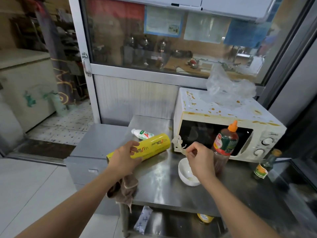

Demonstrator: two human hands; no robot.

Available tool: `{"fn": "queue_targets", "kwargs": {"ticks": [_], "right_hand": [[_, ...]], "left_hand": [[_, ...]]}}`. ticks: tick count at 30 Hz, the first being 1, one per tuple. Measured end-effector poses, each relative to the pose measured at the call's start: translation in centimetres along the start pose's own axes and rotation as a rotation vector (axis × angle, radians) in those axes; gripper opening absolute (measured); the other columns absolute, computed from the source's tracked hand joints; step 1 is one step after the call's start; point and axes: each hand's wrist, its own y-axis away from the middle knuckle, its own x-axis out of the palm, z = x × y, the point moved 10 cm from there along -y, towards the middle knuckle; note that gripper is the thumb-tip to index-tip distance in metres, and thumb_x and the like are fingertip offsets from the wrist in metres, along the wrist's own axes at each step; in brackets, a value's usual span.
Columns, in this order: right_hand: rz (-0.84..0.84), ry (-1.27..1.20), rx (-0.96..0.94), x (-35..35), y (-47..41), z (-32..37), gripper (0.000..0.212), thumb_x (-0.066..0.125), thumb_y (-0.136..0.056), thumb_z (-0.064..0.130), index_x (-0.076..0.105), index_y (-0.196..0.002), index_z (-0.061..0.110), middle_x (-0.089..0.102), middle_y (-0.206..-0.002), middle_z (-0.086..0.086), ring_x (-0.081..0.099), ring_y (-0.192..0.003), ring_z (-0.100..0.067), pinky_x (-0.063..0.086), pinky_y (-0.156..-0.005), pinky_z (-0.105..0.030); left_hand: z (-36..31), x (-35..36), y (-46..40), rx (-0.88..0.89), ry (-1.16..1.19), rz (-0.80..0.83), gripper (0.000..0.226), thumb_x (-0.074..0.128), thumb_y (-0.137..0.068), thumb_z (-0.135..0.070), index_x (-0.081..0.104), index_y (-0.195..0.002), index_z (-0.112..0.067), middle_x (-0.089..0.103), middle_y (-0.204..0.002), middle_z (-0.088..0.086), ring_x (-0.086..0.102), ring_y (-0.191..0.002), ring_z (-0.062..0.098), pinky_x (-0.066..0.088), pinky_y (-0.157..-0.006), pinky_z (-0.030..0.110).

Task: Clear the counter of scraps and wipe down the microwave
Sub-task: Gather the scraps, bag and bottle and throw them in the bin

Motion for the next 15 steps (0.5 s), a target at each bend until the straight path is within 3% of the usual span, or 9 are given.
{"fn": "queue_targets", "kwargs": {"ticks": [5,7,12,15], "right_hand": [[-0.013,-0.058,-0.055,2.2,-4.0,0.5,0.017,0.063,-0.073,-0.009,0.062,-0.067,0.007,0.060,-0.064,0.000,0.054,-0.060,-0.011,0.035,-0.052,-0.010],[-0.007,-0.087,-0.081,3.2,-5.5,0.8,0.016,0.067,-0.072,-0.007,0.062,-0.066,0.006,0.058,-0.063,0.001,0.052,-0.058,-0.009,0.034,-0.053,-0.010],[-0.004,-0.128,-0.124,5.9,-8.6,1.6,0.014,0.073,-0.073,0.000,0.062,-0.068,0.005,0.062,-0.066,-0.002,0.058,-0.063,-0.018,0.045,-0.061,-0.027],[0.003,-0.119,-0.136,7.7,-10.2,1.5,0.013,0.070,-0.073,-0.003,0.062,-0.069,0.007,0.064,-0.069,-0.003,0.060,-0.066,-0.017,0.043,-0.062,-0.016]], "left_hand": [[0.0,0.0,-3.9,-0.018,-0.010,-0.031,0.049,0.073,-0.078,-0.021,0.052,-0.122,-0.020,0.058,-0.106,-0.004,0.055,-0.092,0.010,0.040,-0.079,0.020],[0.2,0.0,-5.3,-0.030,-0.007,-0.043,0.049,0.074,-0.077,-0.021,0.053,-0.121,-0.019,0.059,-0.107,-0.003,0.055,-0.092,0.012,0.040,-0.078,0.021],[1.6,0.5,-9.0,-0.045,-0.058,-0.030,0.054,0.072,-0.079,-0.018,0.048,-0.127,-0.021,0.058,-0.113,-0.003,0.053,-0.094,0.011,0.043,-0.080,0.021],[2.6,1.1,-11.6,-0.044,-0.080,-0.007,0.056,0.070,-0.080,-0.018,0.046,-0.130,-0.023,0.056,-0.120,-0.003,0.053,-0.102,0.012,0.047,-0.086,0.026]]}}
